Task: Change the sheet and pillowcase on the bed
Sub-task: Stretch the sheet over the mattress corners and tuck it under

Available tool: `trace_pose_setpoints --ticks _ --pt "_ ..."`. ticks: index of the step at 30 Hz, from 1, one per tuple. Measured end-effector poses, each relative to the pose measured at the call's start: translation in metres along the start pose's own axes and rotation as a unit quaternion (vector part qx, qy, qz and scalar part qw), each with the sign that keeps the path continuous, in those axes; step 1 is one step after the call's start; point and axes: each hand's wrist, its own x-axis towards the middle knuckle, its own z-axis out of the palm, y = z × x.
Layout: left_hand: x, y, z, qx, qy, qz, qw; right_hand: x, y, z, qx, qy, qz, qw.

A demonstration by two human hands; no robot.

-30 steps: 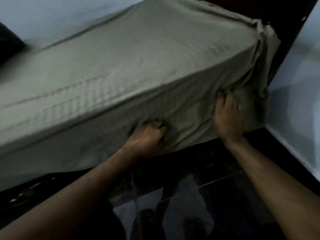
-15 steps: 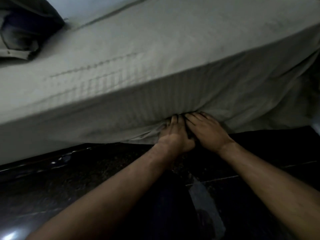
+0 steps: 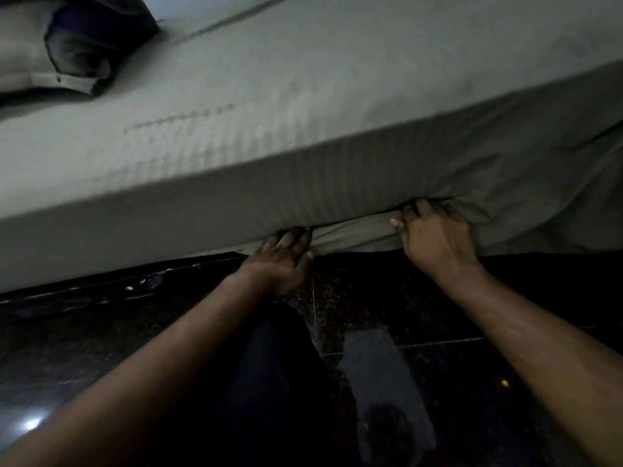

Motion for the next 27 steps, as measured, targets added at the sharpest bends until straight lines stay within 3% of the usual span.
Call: trace_pose_setpoints --ticks 2,3,5,7,10,13,19,24,27 --pt "-0.004 -0.014 0.001 0.028 -0.01 0.027 0.999 -0.003 -0.014 -0.013 -0.026 -0.059 0.024 0.998" --pt "-0.003 -0.019 0.001 0.033 -0.011 0.04 0.999 -0.006 -0.019 -0.02 -0.041 -0.049 0.011 0.998" --pt "-0.001 -0.029 -0.001 0.053 0.01 0.066 0.996 -0.014 -0.035 -0.032 -0.035 0.016 -0.068 0.997" --pt "-0.001 -0.037 -0.006 0.076 0.035 0.084 0.993 -0.019 -0.059 -0.032 0.04 0.058 -0.179 0.981" --pt "-0.004 -0.044 -0.01 0.094 0.063 0.091 0.989 -0.018 -0.105 -0.024 0.131 0.022 -0.256 0.958" --pt "-0.014 -0.041 -0.016 0.054 0.068 0.06 0.994 -0.013 -0.127 -0.013 0.193 -0.069 -0.235 0.95" --pt "-0.03 -0.049 -0.024 -0.129 0.164 -0.084 0.974 -0.006 -0.121 0.001 0.214 -0.037 -0.186 0.958" --pt "-0.022 -0.069 -0.004 -0.098 0.047 -0.011 0.994 -0.007 -0.137 0.013 0.132 0.013 -0.176 0.975" --pt "-0.003 -0.081 0.003 -0.073 0.084 0.03 0.993 0.007 -0.158 0.004 0.116 0.019 -0.104 0.988"
